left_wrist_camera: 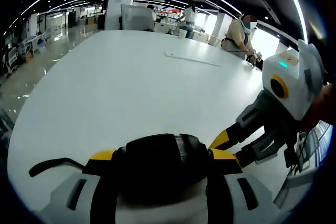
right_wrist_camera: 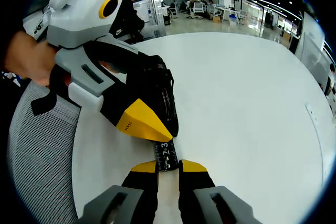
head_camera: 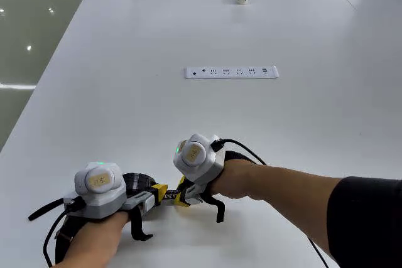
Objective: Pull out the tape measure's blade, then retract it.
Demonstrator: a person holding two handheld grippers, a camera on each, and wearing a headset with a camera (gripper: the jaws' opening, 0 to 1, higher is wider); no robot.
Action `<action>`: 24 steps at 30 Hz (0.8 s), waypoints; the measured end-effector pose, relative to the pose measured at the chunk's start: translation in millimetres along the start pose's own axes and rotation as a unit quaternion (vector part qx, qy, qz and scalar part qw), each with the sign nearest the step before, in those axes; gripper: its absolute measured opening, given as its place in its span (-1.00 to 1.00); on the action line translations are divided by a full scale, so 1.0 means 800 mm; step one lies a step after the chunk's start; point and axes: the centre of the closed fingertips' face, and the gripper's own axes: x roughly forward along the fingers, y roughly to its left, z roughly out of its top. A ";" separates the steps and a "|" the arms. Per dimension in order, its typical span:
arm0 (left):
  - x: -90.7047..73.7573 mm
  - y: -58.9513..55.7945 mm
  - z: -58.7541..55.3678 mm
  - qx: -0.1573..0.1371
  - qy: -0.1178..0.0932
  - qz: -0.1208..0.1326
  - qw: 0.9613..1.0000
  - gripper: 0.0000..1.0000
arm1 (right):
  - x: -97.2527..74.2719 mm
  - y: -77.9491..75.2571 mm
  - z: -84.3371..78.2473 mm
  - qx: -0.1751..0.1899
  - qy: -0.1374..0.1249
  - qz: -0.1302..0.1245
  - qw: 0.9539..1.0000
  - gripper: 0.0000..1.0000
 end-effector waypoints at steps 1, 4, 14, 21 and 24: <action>0.000 0.000 0.000 0.000 0.000 0.000 1.000 0.27 | 0.000 0.000 0.000 0.000 -0.001 0.000 1.000 -0.79; 0.001 0.000 0.000 -0.001 0.001 0.000 1.000 0.27 | 0.001 0.000 0.002 -0.001 -0.002 0.000 1.000 -0.79; 0.000 -0.001 0.000 -0.001 0.000 -0.001 1.000 0.27 | 0.005 0.002 0.007 -0.005 -0.007 0.000 1.000 -0.79; -0.001 -0.001 0.000 -0.003 0.000 -0.002 1.000 0.27 | 0.006 0.004 0.010 -0.005 -0.010 -0.001 1.000 -0.79; -0.001 -0.002 0.000 -0.003 0.001 -0.003 1.000 0.27 | 0.008 0.005 0.013 -0.004 -0.014 -0.002 1.000 -0.79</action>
